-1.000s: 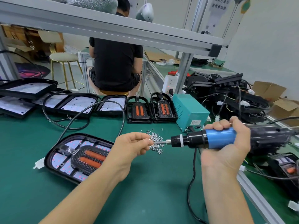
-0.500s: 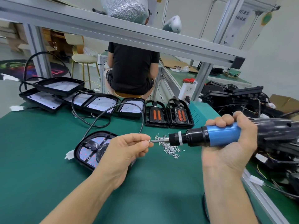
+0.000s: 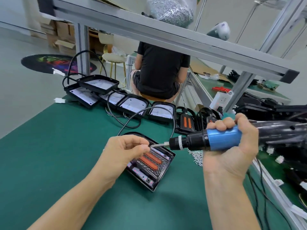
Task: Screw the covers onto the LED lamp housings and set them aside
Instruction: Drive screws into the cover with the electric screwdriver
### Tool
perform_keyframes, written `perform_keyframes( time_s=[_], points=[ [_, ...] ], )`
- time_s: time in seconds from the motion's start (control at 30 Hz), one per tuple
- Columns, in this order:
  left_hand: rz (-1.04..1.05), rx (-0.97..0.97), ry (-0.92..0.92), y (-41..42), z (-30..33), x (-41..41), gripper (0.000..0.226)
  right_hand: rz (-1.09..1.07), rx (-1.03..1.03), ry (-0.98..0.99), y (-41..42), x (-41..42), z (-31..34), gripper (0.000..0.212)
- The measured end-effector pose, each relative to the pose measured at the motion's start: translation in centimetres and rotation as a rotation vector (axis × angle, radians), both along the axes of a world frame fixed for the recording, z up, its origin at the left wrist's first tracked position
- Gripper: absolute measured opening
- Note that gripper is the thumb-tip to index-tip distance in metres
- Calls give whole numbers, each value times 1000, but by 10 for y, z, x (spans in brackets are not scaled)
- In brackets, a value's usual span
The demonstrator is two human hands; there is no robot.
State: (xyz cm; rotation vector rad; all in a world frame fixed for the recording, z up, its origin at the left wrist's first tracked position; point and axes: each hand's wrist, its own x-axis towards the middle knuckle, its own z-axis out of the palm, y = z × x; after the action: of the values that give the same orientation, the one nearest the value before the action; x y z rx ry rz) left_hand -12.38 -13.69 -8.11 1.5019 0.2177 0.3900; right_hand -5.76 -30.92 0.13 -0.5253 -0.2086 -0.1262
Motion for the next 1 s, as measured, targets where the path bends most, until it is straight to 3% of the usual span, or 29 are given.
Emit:
perform_keyframes(
  time_s=[0.13, 0.27, 0.43, 1.0],
  points=[
    [239, 517, 97, 36, -22, -10, 15, 61, -115, -61, 27, 2, -16, 12],
    [276, 774, 111, 48, -39, -16, 11, 91, -221, -53, 51, -2, -30, 16],
    [265, 844, 31, 52, -46, -15, 7, 42, -294, -79, 76, 0, -44, 17],
    [320, 900, 23, 51, -52, -17, 6, -84, -528, -165, 102, 7, -60, 23]
  ],
)
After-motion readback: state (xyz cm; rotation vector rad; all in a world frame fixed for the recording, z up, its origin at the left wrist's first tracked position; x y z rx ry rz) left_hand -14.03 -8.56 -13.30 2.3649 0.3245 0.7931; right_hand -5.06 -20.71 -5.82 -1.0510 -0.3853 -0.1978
